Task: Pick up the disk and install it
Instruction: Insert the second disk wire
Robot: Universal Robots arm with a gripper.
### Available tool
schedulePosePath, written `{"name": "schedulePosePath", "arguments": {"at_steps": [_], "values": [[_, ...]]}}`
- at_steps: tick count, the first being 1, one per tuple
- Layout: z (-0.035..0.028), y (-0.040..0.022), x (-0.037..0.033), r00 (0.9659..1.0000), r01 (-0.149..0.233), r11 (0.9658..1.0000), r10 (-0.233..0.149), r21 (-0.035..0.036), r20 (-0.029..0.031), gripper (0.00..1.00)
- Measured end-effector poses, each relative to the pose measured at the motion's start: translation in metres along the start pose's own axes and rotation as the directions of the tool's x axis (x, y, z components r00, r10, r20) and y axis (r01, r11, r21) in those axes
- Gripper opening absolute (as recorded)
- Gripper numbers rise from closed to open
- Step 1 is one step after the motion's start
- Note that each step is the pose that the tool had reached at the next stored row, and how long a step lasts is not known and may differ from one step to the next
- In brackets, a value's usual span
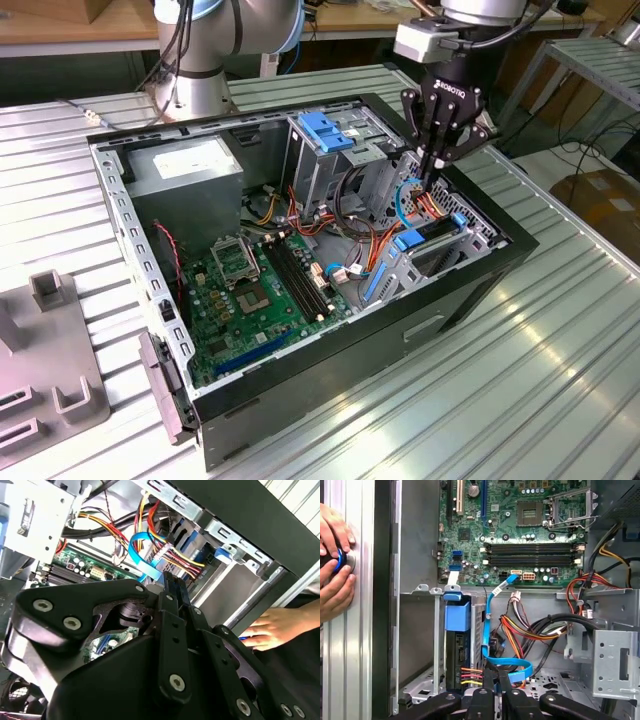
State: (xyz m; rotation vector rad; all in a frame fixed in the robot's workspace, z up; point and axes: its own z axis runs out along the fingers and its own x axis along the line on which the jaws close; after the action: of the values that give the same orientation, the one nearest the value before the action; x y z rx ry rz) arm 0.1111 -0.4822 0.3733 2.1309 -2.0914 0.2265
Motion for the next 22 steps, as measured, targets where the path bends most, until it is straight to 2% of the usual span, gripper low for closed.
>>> {"name": "schedulePosePath", "arguments": {"at_steps": [3,4,5,6,8,9,11,12,17,18,22], "values": [[0.0018,0.0003,0.0077,1.0,0.0,1.0,0.0,0.0001,0.0023,0.16],[0.0024,0.0004,0.01,1.0,0.0,1.0,0.0,0.0001,0.0045,0.16],[0.0032,0.0006,0.0133,1.0,0.0,1.0,0.0,0.0002,0.0098,0.16],[0.0039,0.0009,0.0163,0.9998,0.0,1.0,0.0,0.0004,0.018,0.16],[0.006,0.0018,0.024,0.9988,0.0,1.0,0.0,0.0009,0.0487,0.16],[0.0075,0.0026,0.0289,0.9985,0.0,1.0,0.0,0.001,0.0541,0.16],[0.0095,0.006,0.0341,0.9984,0.0,1.0,0.0,0.0021,0.0564,0.16],[0.01,0.0078,0.0349,0.9984,0.001,1.0,-0.001,0.0054,0.0572,0.16],[0.0107,0.0126,0.0357,0.9984,0.001,0.9993,-0.003,0.0379,0.0566,0.16],[0.0108,0.0129,0.0357,0.9984,0.001,0.9992,-0.003,0.0405,0.0565,0.16],[0.0108,0.0129,0.0357,0.9984,0.001,0.9992,-0.004,0.0407,0.0565,0.16]]}}
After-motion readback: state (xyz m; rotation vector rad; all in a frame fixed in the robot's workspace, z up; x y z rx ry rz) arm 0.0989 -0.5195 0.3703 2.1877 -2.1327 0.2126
